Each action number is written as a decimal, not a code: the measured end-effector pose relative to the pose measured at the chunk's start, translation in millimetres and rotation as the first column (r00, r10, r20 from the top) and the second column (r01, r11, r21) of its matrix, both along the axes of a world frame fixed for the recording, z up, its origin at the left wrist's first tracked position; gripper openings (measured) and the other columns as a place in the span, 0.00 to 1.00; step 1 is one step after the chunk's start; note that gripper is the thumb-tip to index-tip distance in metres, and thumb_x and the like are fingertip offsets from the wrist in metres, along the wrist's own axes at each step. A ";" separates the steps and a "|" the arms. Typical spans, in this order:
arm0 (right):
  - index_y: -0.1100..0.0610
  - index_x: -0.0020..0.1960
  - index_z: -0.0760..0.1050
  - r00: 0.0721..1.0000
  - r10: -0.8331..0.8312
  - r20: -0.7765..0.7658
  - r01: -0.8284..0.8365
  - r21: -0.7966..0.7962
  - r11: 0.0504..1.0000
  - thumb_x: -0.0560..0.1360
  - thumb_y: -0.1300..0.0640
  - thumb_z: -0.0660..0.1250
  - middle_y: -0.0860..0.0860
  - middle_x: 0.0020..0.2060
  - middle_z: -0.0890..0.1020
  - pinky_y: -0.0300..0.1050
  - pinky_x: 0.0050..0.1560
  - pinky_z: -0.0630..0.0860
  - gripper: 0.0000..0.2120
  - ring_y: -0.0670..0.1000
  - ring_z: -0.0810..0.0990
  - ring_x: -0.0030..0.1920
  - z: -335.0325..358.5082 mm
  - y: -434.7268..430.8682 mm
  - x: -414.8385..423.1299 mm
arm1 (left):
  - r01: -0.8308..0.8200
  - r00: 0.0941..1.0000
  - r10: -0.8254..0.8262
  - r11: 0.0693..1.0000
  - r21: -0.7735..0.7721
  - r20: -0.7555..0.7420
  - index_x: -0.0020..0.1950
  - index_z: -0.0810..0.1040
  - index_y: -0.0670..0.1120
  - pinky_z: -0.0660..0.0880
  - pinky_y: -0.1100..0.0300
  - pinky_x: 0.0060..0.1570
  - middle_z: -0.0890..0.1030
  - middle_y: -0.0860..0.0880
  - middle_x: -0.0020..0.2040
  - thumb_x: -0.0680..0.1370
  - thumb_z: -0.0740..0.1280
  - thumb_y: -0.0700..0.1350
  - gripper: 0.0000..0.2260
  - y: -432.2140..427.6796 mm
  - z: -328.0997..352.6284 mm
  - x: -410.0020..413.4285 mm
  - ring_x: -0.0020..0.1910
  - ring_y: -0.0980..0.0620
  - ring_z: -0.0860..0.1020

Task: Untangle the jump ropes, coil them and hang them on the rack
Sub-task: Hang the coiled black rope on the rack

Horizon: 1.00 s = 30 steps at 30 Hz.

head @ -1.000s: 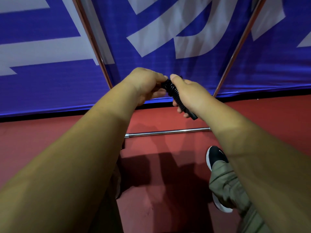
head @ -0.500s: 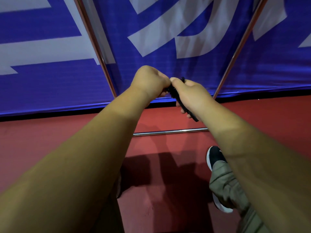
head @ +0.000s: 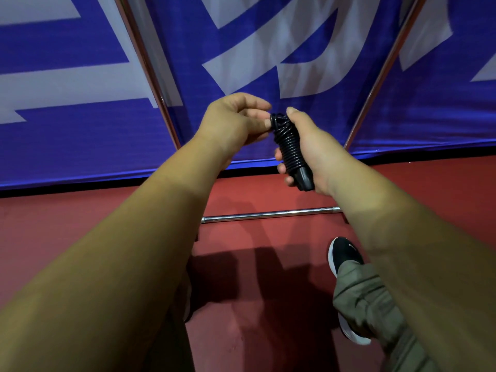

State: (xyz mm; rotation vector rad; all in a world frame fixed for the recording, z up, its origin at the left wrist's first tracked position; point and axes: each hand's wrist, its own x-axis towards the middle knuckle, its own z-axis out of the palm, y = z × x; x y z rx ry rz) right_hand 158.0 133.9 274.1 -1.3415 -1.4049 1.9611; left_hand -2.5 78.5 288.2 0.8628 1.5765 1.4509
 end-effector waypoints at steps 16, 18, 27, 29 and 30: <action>0.46 0.59 0.79 0.996 0.042 0.082 -0.058 0.210 0.976 0.79 0.24 0.59 0.53 0.39 0.85 0.49 0.33 0.79 0.28 0.54 0.82 0.32 -0.8 -3.6 2.5 | -0.050 0.995 0.041 0.994 -0.097 -0.092 0.58 0.81 0.41 0.81 0.59 0.43 0.85 0.42 0.44 0.75 0.72 0.33 0.12 7.0 -1.2 4.1 0.41 0.48 0.84; 0.47 0.56 0.79 0.995 0.030 0.096 -0.054 0.258 0.965 0.80 0.26 0.59 0.54 0.40 0.85 0.48 0.33 0.79 0.26 0.53 0.82 0.32 0.2 -4.8 1.6 | -0.067 0.995 0.055 0.988 -0.141 -0.086 0.52 0.82 0.40 0.81 0.57 0.43 0.84 0.41 0.41 0.75 0.72 0.34 0.07 7.5 0.2 5.0 0.41 0.46 0.82; 0.35 0.62 0.73 0.946 0.201 0.255 -0.310 0.522 0.795 0.77 0.47 0.75 0.49 0.37 0.80 0.53 0.33 0.84 0.18 0.50 0.81 0.33 -1.6 1.5 11.3 | -0.018 0.983 -0.036 0.955 -0.296 -0.178 0.53 0.83 0.36 0.85 0.56 0.45 0.82 0.42 0.41 0.76 0.69 0.35 0.07 0.2 5.7 -6.1 0.40 0.47 0.80; 0.34 0.62 0.72 0.926 0.148 0.347 -0.337 0.585 0.738 0.75 0.46 0.75 0.48 0.36 0.80 0.52 0.32 0.82 0.19 0.51 0.81 0.32 -0.7 0.5 10.1 | -0.022 0.944 -0.105 0.927 -0.376 -0.314 0.53 0.83 0.34 0.85 0.53 0.44 0.81 0.42 0.38 0.74 0.68 0.36 0.10 -0.8 6.4 -6.1 0.37 0.46 0.79; 0.33 0.62 0.72 0.915 0.114 0.387 -0.347 0.610 0.713 0.75 0.46 0.75 0.47 0.36 0.79 0.52 0.33 0.81 0.19 0.52 0.81 0.33 -1.2 -1.1 9.5 | -0.031 0.921 -0.132 0.913 -0.406 -0.367 0.52 0.83 0.34 0.86 0.51 0.45 0.80 0.43 0.37 0.73 0.67 0.37 0.11 -1.0 6.1 -4.6 0.36 0.46 0.79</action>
